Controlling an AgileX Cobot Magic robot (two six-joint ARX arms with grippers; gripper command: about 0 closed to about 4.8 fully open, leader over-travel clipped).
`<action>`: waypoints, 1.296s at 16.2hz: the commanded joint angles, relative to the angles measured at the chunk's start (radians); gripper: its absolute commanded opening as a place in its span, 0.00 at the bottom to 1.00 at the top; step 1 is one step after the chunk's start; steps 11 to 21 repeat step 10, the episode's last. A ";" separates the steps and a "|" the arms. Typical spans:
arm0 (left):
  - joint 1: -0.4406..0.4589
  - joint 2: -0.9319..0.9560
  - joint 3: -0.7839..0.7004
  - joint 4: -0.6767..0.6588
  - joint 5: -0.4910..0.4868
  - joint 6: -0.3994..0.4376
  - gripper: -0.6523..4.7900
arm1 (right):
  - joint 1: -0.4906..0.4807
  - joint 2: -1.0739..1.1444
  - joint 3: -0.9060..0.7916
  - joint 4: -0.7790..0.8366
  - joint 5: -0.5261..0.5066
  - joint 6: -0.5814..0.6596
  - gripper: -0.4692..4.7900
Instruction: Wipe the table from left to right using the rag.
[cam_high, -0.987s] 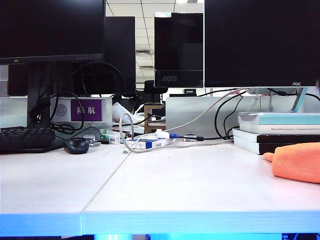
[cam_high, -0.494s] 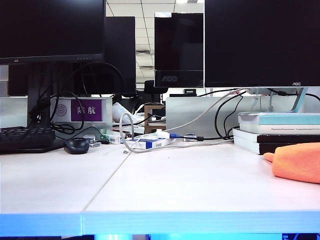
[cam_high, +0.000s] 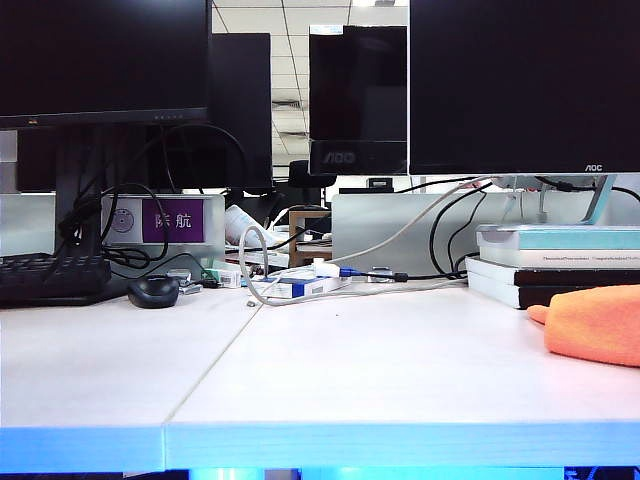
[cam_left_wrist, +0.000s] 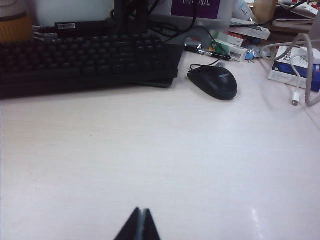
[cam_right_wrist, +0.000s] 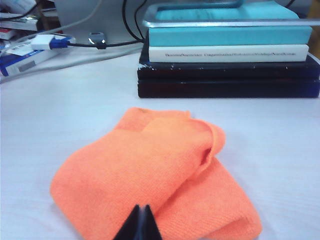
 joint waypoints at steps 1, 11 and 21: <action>-0.001 -0.002 -0.003 -0.014 0.000 -0.003 0.12 | 0.000 -0.001 -0.007 -0.002 -0.003 -0.063 0.09; -0.001 -0.002 -0.003 -0.014 0.000 -0.003 0.12 | 0.000 -0.001 -0.007 0.004 -0.003 -0.062 0.09; -0.001 -0.002 -0.003 -0.014 0.000 -0.003 0.12 | 0.000 -0.001 -0.007 0.004 -0.003 -0.062 0.09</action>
